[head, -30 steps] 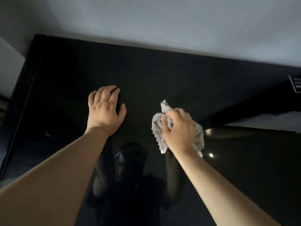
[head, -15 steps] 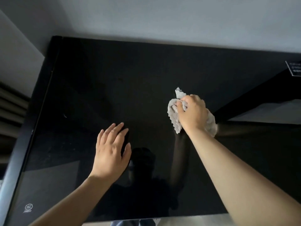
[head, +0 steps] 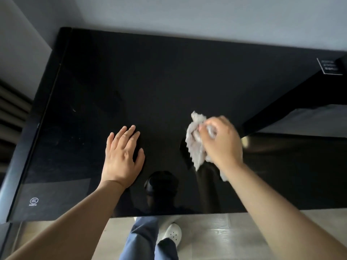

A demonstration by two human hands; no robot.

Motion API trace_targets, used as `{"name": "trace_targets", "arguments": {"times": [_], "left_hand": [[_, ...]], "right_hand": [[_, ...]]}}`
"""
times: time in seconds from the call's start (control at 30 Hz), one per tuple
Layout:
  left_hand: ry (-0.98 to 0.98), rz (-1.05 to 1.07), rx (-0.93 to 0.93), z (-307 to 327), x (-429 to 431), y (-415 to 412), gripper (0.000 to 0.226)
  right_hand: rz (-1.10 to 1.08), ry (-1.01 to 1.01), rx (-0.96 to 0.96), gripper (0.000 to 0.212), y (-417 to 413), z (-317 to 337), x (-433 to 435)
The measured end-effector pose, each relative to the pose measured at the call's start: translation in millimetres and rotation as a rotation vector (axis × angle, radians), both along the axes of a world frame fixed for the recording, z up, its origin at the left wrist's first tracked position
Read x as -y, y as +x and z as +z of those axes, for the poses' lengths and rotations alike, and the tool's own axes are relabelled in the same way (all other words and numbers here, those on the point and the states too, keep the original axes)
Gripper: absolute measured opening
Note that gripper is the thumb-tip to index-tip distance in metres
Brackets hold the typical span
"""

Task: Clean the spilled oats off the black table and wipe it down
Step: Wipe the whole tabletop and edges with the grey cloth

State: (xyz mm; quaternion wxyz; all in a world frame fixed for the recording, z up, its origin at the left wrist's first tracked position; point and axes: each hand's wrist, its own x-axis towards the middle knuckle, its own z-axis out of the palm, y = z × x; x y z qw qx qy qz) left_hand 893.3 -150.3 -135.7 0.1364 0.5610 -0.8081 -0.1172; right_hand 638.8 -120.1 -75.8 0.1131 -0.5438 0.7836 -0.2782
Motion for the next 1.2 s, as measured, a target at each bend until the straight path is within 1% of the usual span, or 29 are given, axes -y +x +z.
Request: {"name": "trace_targets", "arguments": {"times": [0.03,0.13,0.2,0.27,0.33,0.4,0.5,0.6,0.67,0.77,0.87,0.93,1.0,1.07,1.1,1.2], "left_hand": [[-0.003,0.002,-0.004,-1.1,-0.1,0.0,0.054],[-0.026,0.001,-0.005,-2.9,0.2,-0.1,0.053],[-0.031,0.007,-0.006,-3.4,0.2,0.8,0.052],[-0.026,0.008,0.0,-3.3,0.5,1.2,0.052],[-0.019,0.007,0.008,-1.6,-0.1,0.5,0.053],[-0.018,0.004,0.018,0.2,0.2,0.4,0.052],[-0.017,0.003,0.02,1.3,-0.6,1.9,0.052],[-0.021,-0.003,0.013,1.5,-1.1,2.3,0.051],[-0.023,-0.011,0.013,0.8,-1.0,2.5,0.051],[-0.021,-0.007,0.009,-0.5,-1.4,2.7,0.052],[-0.028,-0.008,-0.007,-2.7,-1.4,3.2,0.051],[-0.026,-0.011,-0.01,-2.6,-1.7,3.5,0.048],[-0.019,-0.01,-0.001,-1.4,-2.3,2.4,0.048],[-0.007,-0.016,0.018,0.4,-3.1,2.9,0.05],[0.004,-0.028,0.017,1.4,-3.1,3.8,0.051],[0.063,-0.095,-0.092,9.5,-0.2,12.9,0.049]], "right_hand": [[-0.038,0.016,-0.05,0.015,-9.7,-2.2,17.3],[-0.09,0.103,-0.106,0.019,-16.7,-25.5,48.3],[-0.079,0.111,-0.228,0.019,-0.2,-43.8,36.2],[-0.054,0.023,-0.272,0.016,22.6,-49.3,1.1],[0.027,-0.02,-0.238,0.017,38.5,-47.3,-41.6],[0.086,0.026,-0.168,0.017,49.3,-43.3,-76.5],[0.118,0.099,-0.1,0.019,65.5,-36.3,-113.9],[0.043,0.064,0.011,0.018,75.2,-29.7,-141.4],[-0.026,0.011,0.025,0.017,74.4,-22.7,-148.2],[-0.119,-0.022,-0.127,0.015,56.3,-18.1,-125.0],[-0.28,0.037,-0.2,0.01,32.0,-28.3,-92.9],[-0.298,0.057,-0.239,0.01,35.7,-38.9,-98.7],[-0.252,0.048,-0.271,0.015,55.7,-43.7,-123.3],[-0.202,0.045,-0.221,0.016,80.5,-42.3,-151.7],[-0.183,0.059,-0.165,0.016,90.8,-40.8,-163.9],[-0.113,0.094,0.039,0.015,112.0,-32.2,-179.8]]}}
